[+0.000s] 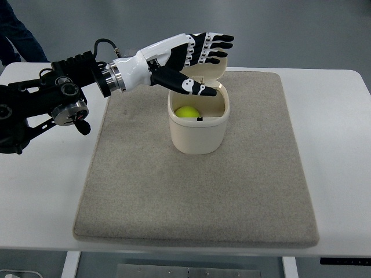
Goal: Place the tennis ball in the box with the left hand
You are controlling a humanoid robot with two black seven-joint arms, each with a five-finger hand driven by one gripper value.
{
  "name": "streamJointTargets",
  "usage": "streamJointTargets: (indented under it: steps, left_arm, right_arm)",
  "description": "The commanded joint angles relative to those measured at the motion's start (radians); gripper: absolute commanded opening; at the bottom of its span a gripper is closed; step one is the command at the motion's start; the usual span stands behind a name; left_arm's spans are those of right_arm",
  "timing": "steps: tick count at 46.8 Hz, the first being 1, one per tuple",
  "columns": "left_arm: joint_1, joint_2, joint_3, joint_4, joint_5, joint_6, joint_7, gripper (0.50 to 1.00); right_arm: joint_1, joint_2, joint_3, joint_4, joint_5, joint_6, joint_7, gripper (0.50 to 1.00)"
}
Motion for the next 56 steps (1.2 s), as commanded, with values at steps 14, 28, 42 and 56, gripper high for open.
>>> streamJointTargets:
  steps: [14, 28, 42, 56]
  left_arm:
    - [0.085, -0.046, -0.208, 0.06, -0.024, 0.05, 0.0, 0.917]
    - [0.087, -0.112, -0.378, 0.227, -0.265, 0.059, -0.015, 0.913]
    - [0.17, -0.149, -0.579, 0.337, -0.348, 0.016, -0.021, 0.917]
    - [0.2, -0.167, -0.653, 0.489, -0.46, -0.09, -0.052, 0.921]
  right_arm:
    - [0.001, 0.0, 0.0, 0.001, 0.0, 0.0, -0.001, 0.938]
    - [0.0, 0.0, 0.0, 0.0, -0.001, 0.0, -0.001, 0.938]
    - [0.0, 0.0, 0.0, 0.001, 0.0, 0.0, 0.001, 0.938]
    - [0.001, 0.0, 0.0, 0.0, 0.0, 0.0, -0.001, 0.938]
